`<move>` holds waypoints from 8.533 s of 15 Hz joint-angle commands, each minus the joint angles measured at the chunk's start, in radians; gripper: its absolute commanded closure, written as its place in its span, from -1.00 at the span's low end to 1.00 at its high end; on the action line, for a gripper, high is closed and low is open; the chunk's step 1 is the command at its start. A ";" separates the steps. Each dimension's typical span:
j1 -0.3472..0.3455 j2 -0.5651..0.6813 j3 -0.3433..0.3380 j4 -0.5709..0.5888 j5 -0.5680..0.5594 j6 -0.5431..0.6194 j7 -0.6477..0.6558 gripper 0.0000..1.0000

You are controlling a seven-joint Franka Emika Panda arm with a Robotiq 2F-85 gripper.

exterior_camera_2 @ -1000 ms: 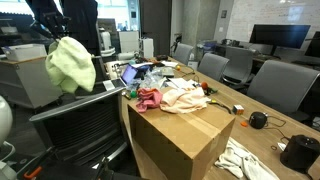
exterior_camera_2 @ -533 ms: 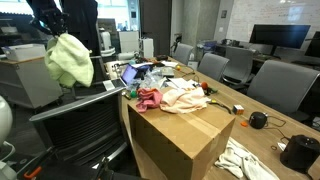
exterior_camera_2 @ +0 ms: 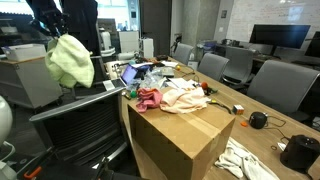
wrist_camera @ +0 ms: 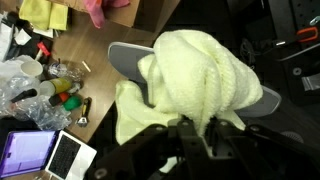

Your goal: Put the green towel, the pink shirt and the peach shirt on the backrest of the chair respectively

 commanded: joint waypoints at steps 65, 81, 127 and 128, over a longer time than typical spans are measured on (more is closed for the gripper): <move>-0.437 0.809 -0.181 0.590 -0.040 0.125 0.459 -1.00; -0.477 0.949 -0.147 0.641 0.168 0.029 0.366 -1.00; -0.537 1.081 -0.142 0.636 0.119 -0.041 0.419 0.99; -0.541 1.066 -0.141 0.623 0.128 -0.037 0.418 1.00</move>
